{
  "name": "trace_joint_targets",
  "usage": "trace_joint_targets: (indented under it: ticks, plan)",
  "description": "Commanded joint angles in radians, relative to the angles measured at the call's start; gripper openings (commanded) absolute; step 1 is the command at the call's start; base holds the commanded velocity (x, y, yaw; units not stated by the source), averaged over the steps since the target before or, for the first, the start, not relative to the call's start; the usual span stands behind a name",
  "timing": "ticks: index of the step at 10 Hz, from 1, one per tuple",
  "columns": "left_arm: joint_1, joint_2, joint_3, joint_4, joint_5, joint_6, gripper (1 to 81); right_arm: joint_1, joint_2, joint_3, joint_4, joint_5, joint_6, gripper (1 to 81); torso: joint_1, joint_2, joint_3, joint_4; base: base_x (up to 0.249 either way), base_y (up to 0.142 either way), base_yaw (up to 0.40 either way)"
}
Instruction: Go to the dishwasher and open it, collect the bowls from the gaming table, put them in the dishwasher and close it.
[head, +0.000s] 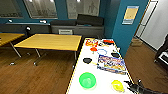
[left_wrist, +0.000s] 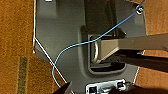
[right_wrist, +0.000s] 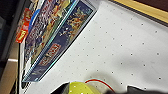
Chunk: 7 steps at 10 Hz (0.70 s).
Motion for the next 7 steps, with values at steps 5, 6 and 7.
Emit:
trace_joint_targets:
  ticks: [5,6,7]
  plan:
    - [-0.003,-0.012,0.004,-0.006,0.058,0.001,81.1,0.112,0.041,-0.022,-0.003,-0.019,0.016,81.1,0.000,0.000,0.000,0.000,0.000,0.000,0.000]
    - [-0.002,-0.014,0.004,-0.006,0.058,0.001,81.1,0.109,0.050,-0.031,-0.003,-0.018,0.017,81.1,0.000,0.000,0.000,0.000,0.000,0.000,0.000]
    - [-0.002,-0.014,0.003,-0.006,0.058,0.001,81.1,0.106,0.061,-0.035,-0.003,-0.016,0.034,81.1,0.000,0.000,0.000,0.000,0.000,0.000,0.000]
